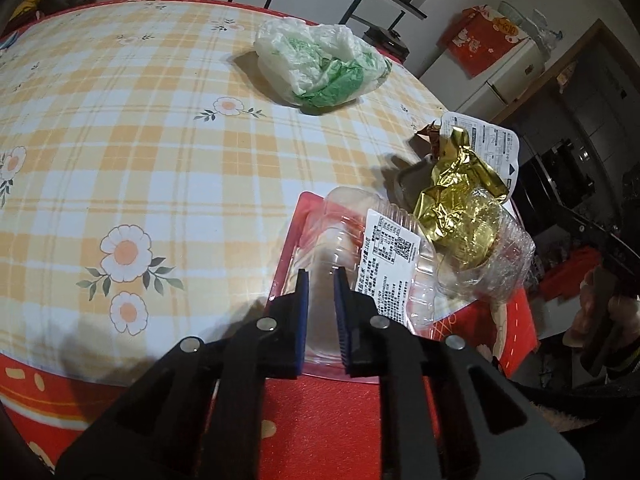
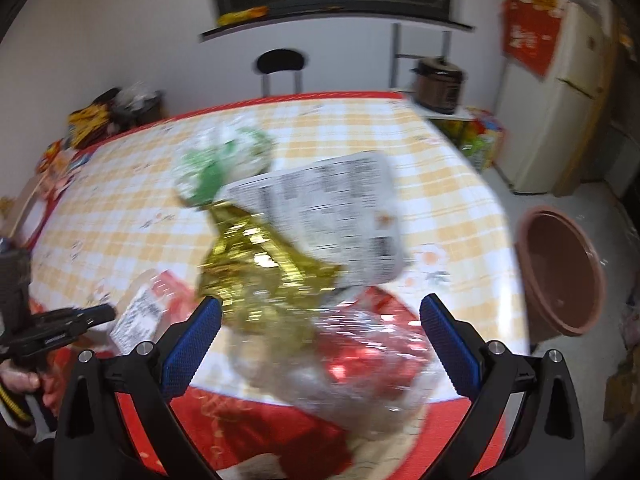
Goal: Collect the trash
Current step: 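Close the left tool on the clear plastic food tray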
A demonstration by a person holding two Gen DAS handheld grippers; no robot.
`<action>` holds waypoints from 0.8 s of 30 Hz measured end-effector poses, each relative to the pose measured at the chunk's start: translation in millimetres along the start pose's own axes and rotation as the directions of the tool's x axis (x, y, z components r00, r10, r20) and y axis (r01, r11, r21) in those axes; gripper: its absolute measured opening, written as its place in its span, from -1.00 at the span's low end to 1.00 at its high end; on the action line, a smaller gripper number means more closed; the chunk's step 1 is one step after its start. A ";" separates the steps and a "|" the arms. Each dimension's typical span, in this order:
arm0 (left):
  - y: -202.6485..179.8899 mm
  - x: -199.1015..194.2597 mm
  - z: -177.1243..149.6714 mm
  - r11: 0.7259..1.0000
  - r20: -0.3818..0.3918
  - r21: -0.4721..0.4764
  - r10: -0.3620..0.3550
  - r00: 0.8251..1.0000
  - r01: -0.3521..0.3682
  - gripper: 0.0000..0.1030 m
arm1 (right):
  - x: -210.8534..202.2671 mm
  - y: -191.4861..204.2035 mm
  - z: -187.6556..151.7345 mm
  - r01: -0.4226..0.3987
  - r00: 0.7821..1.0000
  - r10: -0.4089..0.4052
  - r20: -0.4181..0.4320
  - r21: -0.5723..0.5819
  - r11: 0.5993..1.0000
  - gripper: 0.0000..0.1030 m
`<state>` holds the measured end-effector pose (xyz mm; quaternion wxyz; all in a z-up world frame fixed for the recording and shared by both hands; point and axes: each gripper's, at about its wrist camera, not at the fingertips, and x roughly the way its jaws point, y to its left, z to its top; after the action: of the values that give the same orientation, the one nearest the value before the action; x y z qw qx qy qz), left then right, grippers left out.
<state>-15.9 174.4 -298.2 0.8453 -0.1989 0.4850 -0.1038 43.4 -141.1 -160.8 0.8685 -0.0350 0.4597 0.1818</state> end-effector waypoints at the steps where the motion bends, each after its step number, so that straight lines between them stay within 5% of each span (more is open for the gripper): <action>1: 2.7 -2.1 -0.8 1.000 0.002 -0.012 0.006 1.000 -0.006 -0.64 | 5.8 10.9 1.5 -0.033 0.999 0.033 -0.015 -0.031 0.999 0.89; 11: 34.5 -26.3 -14.8 0.990 0.028 -0.132 0.049 0.998 -0.045 -0.33 | 74.2 113.7 2.6 -0.236 0.952 0.161 -0.262 -0.290 0.927 -0.12; 18: 45.9 -35.4 -23.6 0.985 0.038 -0.168 0.044 0.998 -0.037 -0.19 | 97.7 134.3 -2.1 -0.258 0.917 0.139 -0.374 -0.289 0.922 -0.30; 24: 53.4 -35.8 -27.9 0.981 0.030 -0.194 0.020 0.999 -0.014 -0.03 | 104.7 133.7 -10.4 -0.234 0.914 0.104 -0.392 -0.300 0.925 -0.32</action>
<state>-59.1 229.1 -306.2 0.8303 -0.2779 0.4810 -0.0457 42.2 10.8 -237.5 0.7278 -0.1779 0.5775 0.3242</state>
